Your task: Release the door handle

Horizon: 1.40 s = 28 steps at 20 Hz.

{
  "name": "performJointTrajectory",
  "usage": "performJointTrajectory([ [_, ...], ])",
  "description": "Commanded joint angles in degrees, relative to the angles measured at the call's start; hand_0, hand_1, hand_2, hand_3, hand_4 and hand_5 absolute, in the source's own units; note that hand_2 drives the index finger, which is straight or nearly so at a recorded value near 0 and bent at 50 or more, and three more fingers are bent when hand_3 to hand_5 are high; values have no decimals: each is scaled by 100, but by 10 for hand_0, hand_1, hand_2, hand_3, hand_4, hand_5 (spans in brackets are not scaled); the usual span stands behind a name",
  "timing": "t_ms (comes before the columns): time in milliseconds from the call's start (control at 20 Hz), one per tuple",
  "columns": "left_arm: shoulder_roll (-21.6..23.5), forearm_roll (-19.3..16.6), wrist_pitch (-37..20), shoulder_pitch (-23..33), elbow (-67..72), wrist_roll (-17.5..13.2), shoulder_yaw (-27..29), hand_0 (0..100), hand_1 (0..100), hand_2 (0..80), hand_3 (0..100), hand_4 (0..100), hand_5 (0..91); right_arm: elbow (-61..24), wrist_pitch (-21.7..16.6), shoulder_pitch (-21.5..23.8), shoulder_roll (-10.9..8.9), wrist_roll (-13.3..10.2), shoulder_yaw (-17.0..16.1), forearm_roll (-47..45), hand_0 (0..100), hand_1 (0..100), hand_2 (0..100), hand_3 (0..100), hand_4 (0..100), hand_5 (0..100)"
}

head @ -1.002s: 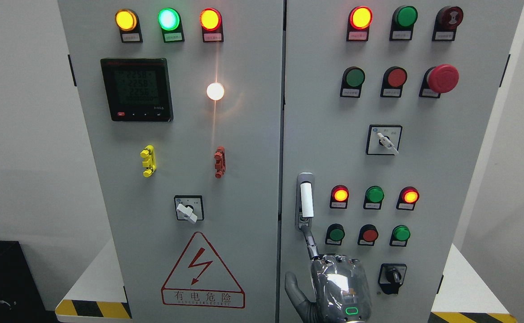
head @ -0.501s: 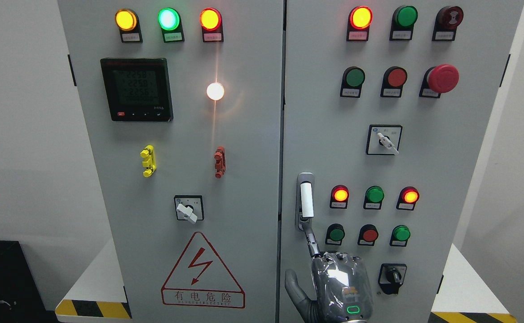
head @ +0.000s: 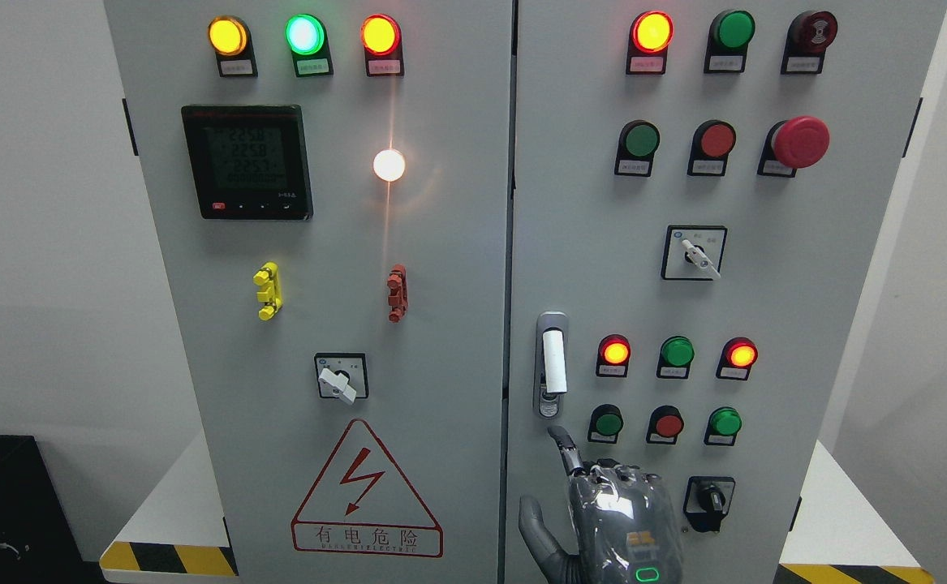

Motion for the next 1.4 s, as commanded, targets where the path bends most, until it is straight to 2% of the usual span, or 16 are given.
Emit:
performJointTrajectory([
  [0, 0, -6, -5, 97, -1, 1, 0, 120, 556, 0, 0, 0, 0, -523, -7, 115, -10, 19, -32, -39, 611, 250, 495, 845, 770, 745],
  [150, 0, -6, -5, 97, -1, 1, 0, 120, 556, 0, 0, 0, 0, -567, -15, 98, -10, 19, -41, -48, 589, 225, 556, 856, 770, 749],
  [401, 0, 2, -5, 97, -1, 1, 0, 120, 556, 0, 0, 0, 0, -576, 2, 89, 25, 1, -85, -66, 500, 156, 759, 1000, 903, 908],
  [651, 0, 2, -5, 97, -1, 1, 0, 120, 556, 0, 0, 0, 0, -576, 37, 10, 17, 36, -120, -57, 433, 127, 898, 1000, 973, 983],
  [902, 0, 2, -5, 97, -1, 1, 0, 120, 556, 0, 0, 0, 0, -427, 73, -341, 17, 54, -102, -22, 377, 100, 962, 1000, 1000, 1000],
  [1102, 0, 2, -5, 97, -1, 1, 0, 120, 556, 0, 0, 0, 0, -164, 81, -657, 17, 54, -111, -4, 332, 62, 975, 1000, 1000, 1000],
  [1353, 0, 2, -5, 97, -1, 1, 0, 120, 556, 0, 0, 0, 0, -13, 266, -728, 8, 45, -138, -4, 295, 47, 984, 1000, 1000, 1000],
])
